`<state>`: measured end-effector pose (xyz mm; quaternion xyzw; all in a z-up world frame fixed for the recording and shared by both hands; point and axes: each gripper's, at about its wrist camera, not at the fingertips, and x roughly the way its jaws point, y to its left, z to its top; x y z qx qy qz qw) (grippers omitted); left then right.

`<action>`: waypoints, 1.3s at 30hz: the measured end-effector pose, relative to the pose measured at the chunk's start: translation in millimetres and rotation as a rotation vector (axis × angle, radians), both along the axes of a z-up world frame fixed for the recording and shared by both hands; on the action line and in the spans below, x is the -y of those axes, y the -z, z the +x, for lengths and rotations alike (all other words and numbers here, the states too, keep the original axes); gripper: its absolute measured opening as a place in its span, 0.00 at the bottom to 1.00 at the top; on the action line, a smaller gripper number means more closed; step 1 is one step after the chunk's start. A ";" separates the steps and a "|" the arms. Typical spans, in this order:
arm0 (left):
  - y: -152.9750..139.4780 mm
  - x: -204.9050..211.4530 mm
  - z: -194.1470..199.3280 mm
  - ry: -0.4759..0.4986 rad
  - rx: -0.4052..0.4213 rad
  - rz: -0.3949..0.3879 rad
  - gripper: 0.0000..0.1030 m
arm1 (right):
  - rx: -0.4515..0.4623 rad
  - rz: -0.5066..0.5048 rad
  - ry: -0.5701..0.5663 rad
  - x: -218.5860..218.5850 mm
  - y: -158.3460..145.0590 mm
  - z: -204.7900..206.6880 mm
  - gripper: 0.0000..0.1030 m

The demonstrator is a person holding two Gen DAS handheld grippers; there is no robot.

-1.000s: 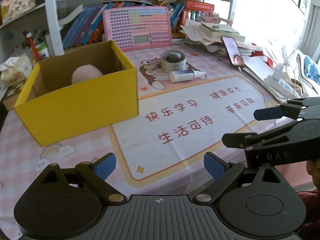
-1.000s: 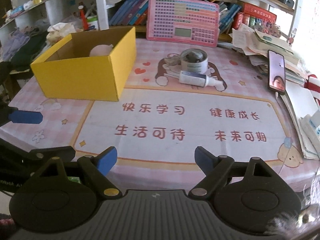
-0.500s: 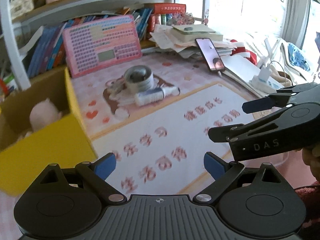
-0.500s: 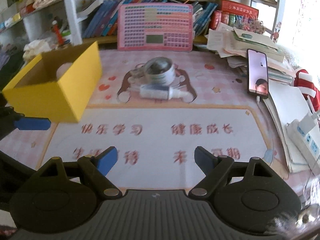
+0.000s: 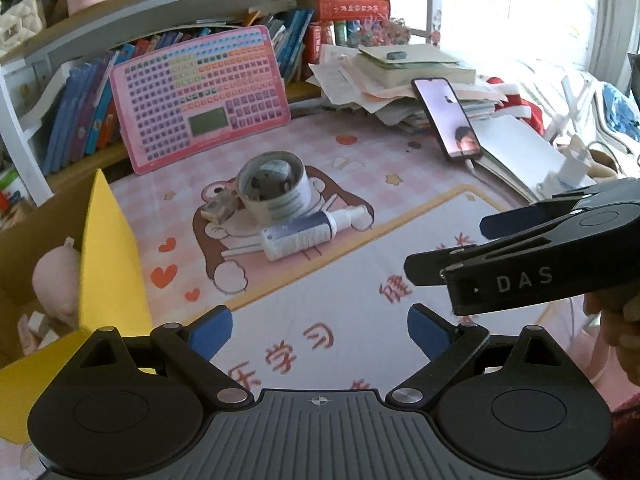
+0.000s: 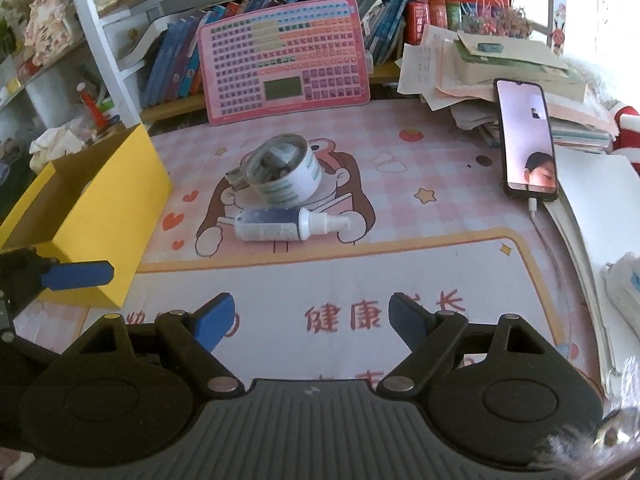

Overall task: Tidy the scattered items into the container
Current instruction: 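Move left tool to the spray bottle while right tool approaches the tape roll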

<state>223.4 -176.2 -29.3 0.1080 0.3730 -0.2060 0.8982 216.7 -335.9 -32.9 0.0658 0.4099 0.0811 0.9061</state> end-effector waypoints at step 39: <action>58.4 54.0 135.3 0.015 0.006 0.044 0.88 | 0.013 0.036 -0.112 7.5 18.0 171.0 0.59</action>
